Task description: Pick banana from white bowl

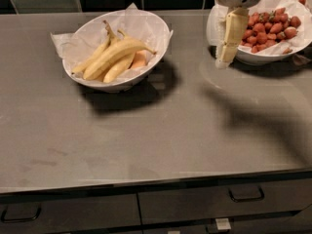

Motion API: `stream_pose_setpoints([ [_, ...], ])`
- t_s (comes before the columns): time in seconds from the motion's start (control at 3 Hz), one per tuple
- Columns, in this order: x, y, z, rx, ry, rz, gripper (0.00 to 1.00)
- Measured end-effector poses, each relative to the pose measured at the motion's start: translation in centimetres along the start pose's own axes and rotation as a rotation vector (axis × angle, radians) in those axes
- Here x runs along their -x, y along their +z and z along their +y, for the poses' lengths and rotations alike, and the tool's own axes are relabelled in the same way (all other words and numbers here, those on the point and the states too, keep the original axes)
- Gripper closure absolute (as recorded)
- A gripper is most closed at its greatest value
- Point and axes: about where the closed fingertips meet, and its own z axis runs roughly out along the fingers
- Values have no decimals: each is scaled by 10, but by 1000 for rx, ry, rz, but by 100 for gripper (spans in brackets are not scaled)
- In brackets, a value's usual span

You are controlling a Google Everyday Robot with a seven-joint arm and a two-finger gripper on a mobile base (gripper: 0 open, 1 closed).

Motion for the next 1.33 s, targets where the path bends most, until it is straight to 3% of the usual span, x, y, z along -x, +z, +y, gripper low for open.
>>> stream_pose_setpoints([
  [0.33,37,23,-35,21,-205,-95,0],
  [0.67,73,48,-53,50,-351,-183,0],
  [1.33,81,59,-70,-2,-368,-210,0],
])
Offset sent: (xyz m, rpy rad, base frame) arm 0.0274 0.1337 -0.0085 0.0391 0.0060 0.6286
